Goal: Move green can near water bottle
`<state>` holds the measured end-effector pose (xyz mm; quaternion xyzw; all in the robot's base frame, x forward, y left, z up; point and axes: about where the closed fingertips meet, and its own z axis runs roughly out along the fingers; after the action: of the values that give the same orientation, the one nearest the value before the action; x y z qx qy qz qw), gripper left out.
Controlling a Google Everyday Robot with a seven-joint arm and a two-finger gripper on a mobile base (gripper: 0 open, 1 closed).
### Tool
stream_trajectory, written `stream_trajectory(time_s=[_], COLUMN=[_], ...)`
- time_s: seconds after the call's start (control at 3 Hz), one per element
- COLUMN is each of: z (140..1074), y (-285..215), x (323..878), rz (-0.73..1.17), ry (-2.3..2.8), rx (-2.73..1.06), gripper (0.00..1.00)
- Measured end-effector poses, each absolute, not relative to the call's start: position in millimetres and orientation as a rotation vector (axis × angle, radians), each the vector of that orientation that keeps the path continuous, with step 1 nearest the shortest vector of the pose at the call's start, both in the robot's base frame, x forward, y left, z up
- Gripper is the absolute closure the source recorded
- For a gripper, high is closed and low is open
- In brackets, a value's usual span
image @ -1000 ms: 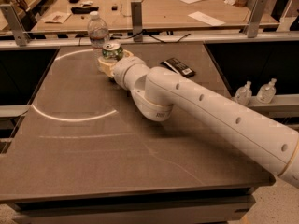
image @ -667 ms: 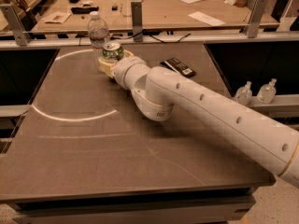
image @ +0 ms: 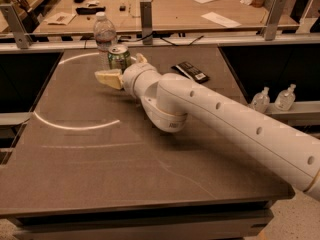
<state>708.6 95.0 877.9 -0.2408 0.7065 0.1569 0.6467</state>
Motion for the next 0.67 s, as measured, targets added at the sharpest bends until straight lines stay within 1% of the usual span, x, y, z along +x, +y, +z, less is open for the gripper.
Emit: stream_trajectory(time_s=[0.67], z=[893], y=[82], x=[665], rz=[0.435], ry=[1.630], rx=[-0.595], gripper=[0.00])
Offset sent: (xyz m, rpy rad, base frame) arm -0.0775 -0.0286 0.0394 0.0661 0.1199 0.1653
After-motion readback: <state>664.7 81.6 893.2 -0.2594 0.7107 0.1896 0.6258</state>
